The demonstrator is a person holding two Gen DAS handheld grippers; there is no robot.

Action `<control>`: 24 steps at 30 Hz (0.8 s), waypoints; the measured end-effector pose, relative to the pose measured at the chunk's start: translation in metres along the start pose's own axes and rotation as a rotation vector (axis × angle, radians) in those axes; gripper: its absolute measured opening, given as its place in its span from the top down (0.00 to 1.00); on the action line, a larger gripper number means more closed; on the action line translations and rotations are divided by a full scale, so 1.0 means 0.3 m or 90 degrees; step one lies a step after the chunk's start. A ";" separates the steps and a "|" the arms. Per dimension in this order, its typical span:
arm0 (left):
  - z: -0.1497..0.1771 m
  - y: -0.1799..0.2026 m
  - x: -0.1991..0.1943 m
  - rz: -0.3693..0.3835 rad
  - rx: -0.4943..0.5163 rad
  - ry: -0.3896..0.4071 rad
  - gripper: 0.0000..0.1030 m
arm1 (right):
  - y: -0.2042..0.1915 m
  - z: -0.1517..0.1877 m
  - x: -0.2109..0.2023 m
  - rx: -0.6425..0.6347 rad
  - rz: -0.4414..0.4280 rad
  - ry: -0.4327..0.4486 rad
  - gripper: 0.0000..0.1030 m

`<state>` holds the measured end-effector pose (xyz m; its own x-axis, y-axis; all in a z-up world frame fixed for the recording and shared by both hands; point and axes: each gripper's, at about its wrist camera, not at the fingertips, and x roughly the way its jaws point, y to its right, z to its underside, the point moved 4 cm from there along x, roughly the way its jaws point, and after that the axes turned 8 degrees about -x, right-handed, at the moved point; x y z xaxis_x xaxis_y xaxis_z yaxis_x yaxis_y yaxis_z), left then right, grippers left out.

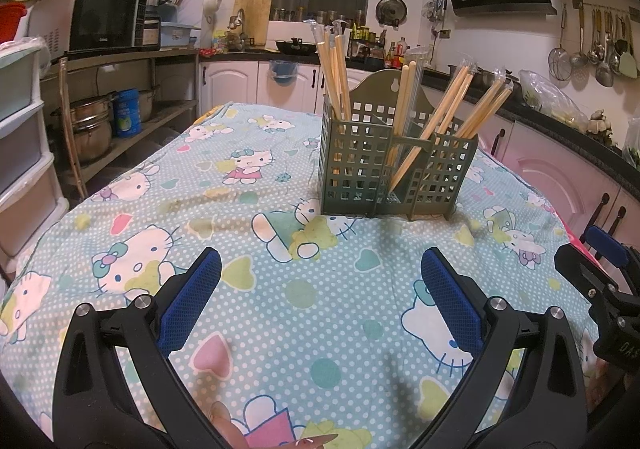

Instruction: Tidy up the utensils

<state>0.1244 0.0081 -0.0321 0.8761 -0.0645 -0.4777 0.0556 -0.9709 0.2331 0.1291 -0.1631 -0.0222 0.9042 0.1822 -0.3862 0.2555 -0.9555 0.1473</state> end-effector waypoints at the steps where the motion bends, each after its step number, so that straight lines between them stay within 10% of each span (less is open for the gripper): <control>1: 0.000 -0.001 0.000 0.000 0.000 0.000 0.11 | 0.000 0.000 0.000 0.000 0.000 0.001 0.06; 24: -0.016 0.015 -0.032 0.000 -0.002 0.015 0.11 | 0.014 -0.007 -0.007 0.015 0.010 -0.003 0.06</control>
<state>0.1186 0.0054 -0.0225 0.8872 -0.0597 -0.4575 0.0565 -0.9701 0.2361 0.1289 -0.1671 -0.0189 0.9063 0.1652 -0.3889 0.2323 -0.9637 0.1318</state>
